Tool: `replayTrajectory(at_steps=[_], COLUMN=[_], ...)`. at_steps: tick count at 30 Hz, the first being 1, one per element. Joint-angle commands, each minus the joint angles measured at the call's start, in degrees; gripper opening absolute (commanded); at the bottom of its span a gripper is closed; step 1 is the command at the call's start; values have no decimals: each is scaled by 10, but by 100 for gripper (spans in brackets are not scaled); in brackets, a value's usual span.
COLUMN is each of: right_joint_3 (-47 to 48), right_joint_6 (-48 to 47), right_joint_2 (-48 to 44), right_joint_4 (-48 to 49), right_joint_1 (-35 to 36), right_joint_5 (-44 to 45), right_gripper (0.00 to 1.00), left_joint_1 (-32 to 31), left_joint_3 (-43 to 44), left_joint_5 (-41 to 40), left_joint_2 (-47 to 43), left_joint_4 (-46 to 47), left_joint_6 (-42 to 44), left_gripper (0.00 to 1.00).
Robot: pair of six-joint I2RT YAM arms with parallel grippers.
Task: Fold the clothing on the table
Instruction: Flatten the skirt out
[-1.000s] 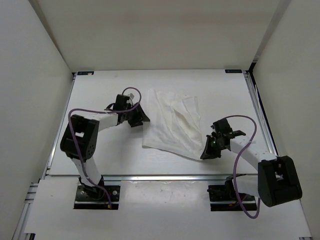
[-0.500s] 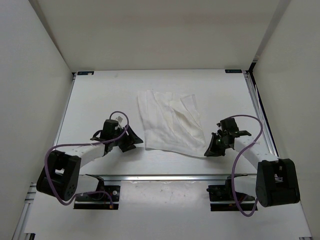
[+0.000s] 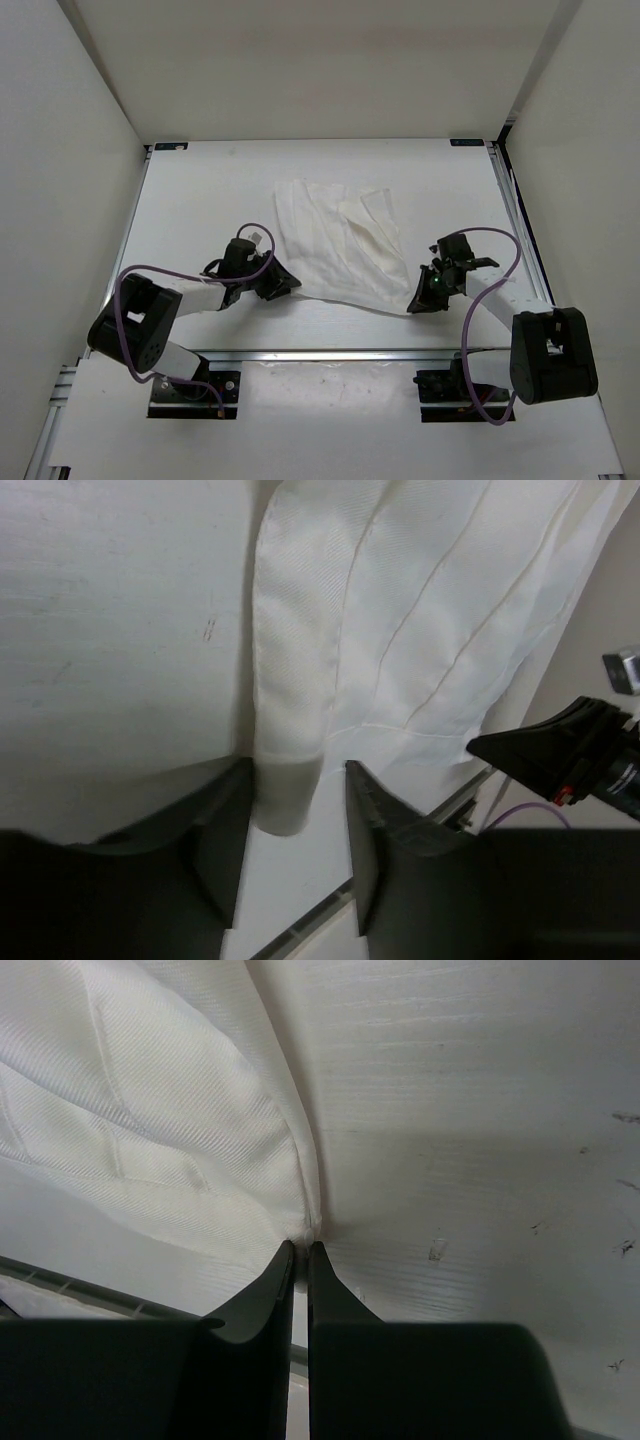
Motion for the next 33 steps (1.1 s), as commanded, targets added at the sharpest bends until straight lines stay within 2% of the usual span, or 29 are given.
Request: replayTrajectory(at_steps=[1,2,4,7,11,12,14,18,21,26,30,33], right_joint_3=[16,16,15,17,19,16,22,37,83,242,336,370], right_joint_6=[-12,-14,-12,-19,-17,-21,-20,-25,-34,-62,-73,-83], right_joint_2=[0,1,3,2,8,6,9,11,1,28,41,55], right_joint_4=[6,6,5,6,5,8,7,5,10,-14,5,-1], right_joint_1=[-5,-7,-10,-10,-10,-13,-7,-3,-1,12,-2,-34], right_joint_5=[-2,-4,-6,-8,-10,-12,-15,5,0,49,115,109], right_gripper=[0,0,1,1,0,0,0,0,0,0,0,0], left_joint_1=[-12,-8,-6,-2,5,8,23,42,48,45,64,92], left_joint_3=[-8,-11,-18,-21,-25,-25,-28,0,75,311,432,488], left_joint_5=[-18,-19,-14,-4,-24,-26,-25,-4,7,11,-30,-18], left_joint_2=[-5,-1,8,14,-31,-43,-58,-76,-73,-10,35,54], left_joint_4=[26,42,60,59,39,35,22,-14,-91,-296,-365,-409], left_joint_6=[-20,-27,-43,-46,-31,-28,-13,26,99,226,285,297], left_gripper=[42,30,24,28,31,27,0,0,0,0,0,0])
